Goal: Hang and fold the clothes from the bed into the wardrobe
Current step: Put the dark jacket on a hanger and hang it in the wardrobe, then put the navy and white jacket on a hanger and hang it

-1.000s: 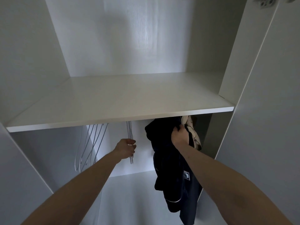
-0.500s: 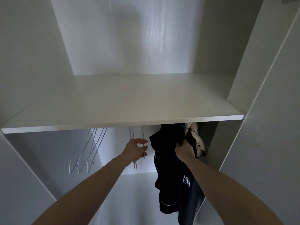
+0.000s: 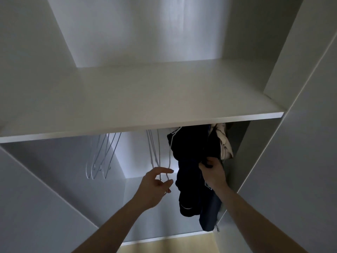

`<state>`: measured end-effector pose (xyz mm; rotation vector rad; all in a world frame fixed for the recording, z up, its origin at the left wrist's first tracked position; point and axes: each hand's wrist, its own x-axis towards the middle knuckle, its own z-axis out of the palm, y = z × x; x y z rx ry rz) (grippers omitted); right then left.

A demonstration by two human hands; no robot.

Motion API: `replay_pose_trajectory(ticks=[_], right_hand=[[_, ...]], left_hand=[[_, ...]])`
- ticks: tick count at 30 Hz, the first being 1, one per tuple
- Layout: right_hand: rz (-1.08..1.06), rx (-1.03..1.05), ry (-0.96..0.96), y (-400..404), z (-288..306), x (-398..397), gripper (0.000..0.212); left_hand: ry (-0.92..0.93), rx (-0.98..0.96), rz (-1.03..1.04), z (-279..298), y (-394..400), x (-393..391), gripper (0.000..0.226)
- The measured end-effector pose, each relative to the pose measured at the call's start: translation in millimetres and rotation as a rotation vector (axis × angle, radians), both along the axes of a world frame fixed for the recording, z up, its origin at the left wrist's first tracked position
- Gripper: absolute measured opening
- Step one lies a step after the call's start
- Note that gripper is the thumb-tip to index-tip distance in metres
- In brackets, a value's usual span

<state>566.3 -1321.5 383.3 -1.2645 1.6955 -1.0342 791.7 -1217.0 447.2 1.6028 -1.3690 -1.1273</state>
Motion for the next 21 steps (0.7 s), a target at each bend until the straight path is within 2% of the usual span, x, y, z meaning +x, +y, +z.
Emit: replay_pose_trajectory(ticks=[4,7,12,15,21], right_hand=[[0.028,0.064,-0.118,49,-2,-1,0.025],[0.07,0.171,-0.178,93,-9,2,0.019],[0.114,0.259,-0.238,174,-5,16,0.02],[0.042,0.272,-0.237,224,3,25,0.021],[-0.218,0.307,-0.25,331,-2,45,0.017]], left_hand=[[-0.021,0.063,-0.079,-5,37,4,0.025],[-0.053,0.103,-0.148,-16,62,11,0.027],[-0.167,0.062,-0.331,-47,92,19,0.034],[-0.238,-0.022,-0.551,-71,108,22,0.034],[-0.3,-0.023,-0.907,-97,156,30,0.034]])
